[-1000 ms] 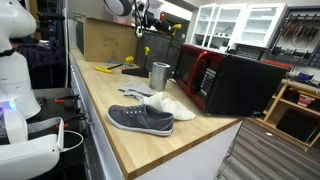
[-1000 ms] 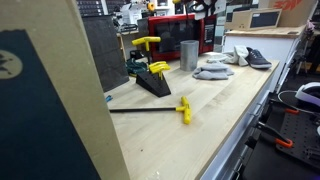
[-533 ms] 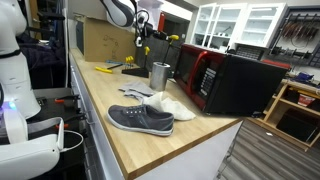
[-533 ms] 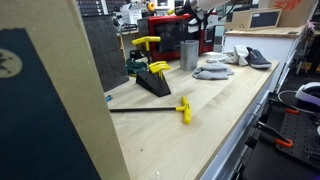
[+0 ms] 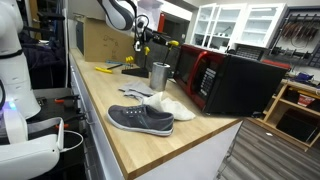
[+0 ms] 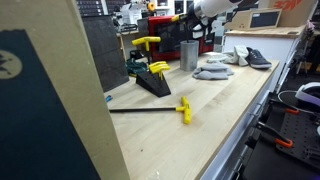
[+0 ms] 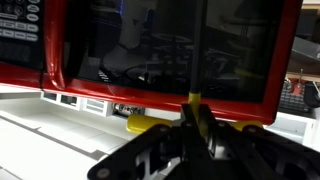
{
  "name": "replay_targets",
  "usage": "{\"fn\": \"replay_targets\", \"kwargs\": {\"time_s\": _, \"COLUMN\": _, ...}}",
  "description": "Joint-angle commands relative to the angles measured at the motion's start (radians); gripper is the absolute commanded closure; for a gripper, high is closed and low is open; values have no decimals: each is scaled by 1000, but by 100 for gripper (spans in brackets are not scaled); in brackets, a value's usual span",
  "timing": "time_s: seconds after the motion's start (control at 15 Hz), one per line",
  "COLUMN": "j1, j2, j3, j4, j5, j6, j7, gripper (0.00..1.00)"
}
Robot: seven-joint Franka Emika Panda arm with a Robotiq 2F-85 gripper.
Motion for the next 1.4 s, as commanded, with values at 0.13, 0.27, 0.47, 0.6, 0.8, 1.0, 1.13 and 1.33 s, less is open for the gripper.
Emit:
{"fn": "replay_targets", "kwargs": {"time_s": 0.13, "j1": 21, "j2": -13, "j3": -46, "j4": -56, "j5": -85, "j6": 34, "j7": 149, "gripper": 97}}
{"fn": "replay_targets", "kwargs": {"time_s": 0.27, "j1": 25, "j2": -3, "j3": -46, "j4": -68, "j5": -91, "j6": 31, "j7": 163, "gripper": 97}}
{"fn": "replay_targets", "kwargs": {"time_s": 0.47, "j1": 37, "j2": 22, "j3": -37, "j4": -70, "j5": -104, "j6": 24, "j7": 188, "gripper": 97}}
{"fn": "replay_targets", "kwargs": {"time_s": 0.6, "j1": 41, "j2": 44, "j3": -33, "j4": -67, "j5": -107, "j6": 21, "j7": 197, "gripper": 97}}
{"fn": "replay_targets", "kwargs": {"time_s": 0.8, "j1": 33, "j2": 69, "j3": -32, "j4": -76, "j5": -109, "j6": 18, "j7": 209, "gripper": 97}}
{"fn": "replay_targets", "kwargs": {"time_s": 1.0, "j1": 23, "j2": 86, "j3": -29, "j4": -86, "j5": -108, "j6": 20, "j7": 208, "gripper": 93}}
{"fn": "replay_targets", "kwargs": {"time_s": 1.13, "j1": 21, "j2": 72, "j3": -25, "j4": -95, "j5": -98, "j6": 28, "j7": 207, "gripper": 65}}
{"fn": "replay_targets", "kwargs": {"time_s": 1.33, "j1": 23, "j2": 20, "j3": -26, "j4": -114, "j5": -81, "j6": 60, "j7": 195, "gripper": 48}}
